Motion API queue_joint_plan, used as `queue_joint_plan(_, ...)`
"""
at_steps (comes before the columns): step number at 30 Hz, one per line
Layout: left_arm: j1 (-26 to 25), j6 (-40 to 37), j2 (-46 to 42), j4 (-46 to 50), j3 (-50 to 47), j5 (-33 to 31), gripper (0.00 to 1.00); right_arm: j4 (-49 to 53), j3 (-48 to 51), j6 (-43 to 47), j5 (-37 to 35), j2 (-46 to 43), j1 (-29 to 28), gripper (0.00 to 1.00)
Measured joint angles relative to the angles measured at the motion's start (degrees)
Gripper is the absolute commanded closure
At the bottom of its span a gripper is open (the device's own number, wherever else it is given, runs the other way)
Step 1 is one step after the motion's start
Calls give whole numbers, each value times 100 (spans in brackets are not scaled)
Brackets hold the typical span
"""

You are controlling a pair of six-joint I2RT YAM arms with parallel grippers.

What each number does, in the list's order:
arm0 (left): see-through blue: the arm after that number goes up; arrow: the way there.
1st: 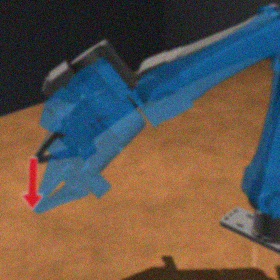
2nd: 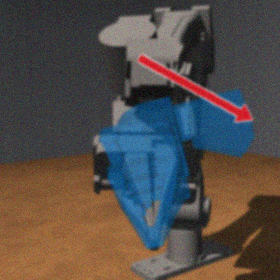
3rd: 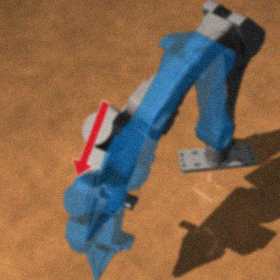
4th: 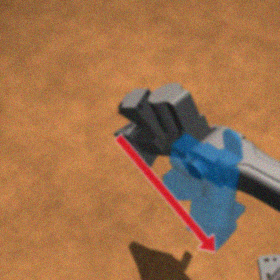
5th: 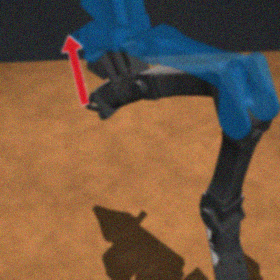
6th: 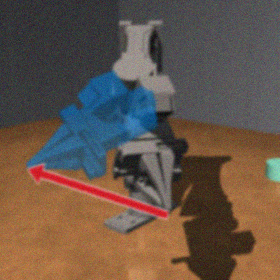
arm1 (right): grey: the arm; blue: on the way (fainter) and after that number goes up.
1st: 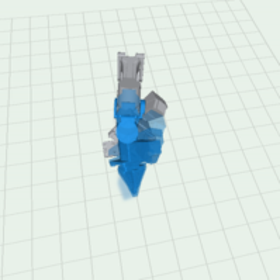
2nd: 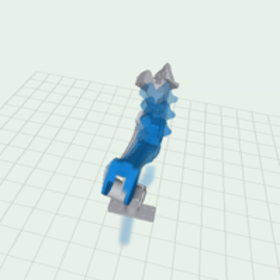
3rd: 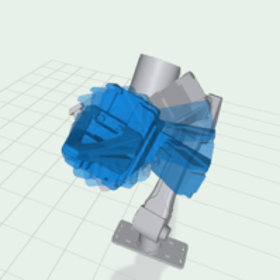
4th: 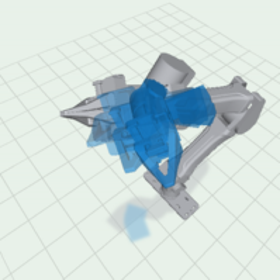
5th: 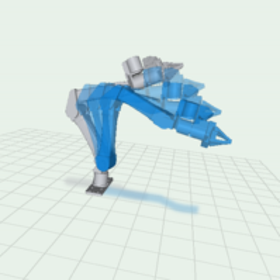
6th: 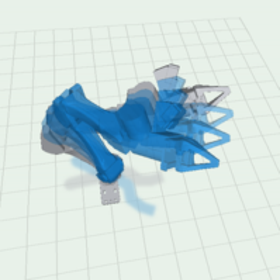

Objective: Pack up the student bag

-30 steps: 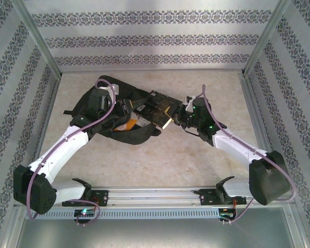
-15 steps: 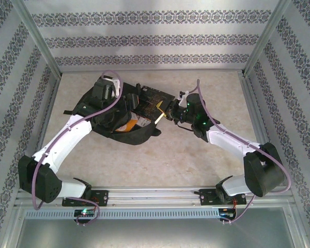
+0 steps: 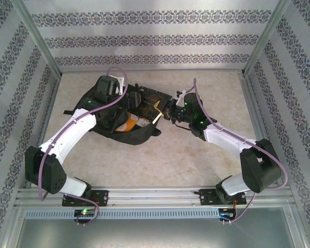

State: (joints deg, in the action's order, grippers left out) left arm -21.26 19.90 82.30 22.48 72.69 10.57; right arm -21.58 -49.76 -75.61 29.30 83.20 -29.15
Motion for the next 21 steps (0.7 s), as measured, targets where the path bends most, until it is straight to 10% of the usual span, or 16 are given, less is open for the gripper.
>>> queue_joint_plan(12,37,-15,-428,-389,-186,227,22,-144,-37,-61,151,63,-37,100)
queue_joint_plan(18,57,-46,-258,-214,-181,-87,45,-144,-44,-63,170,63,-37,100)
queue_joint_plan(21,96,-85,-74,-37,-160,-227,72,-142,-44,-61,173,63,-37,100)
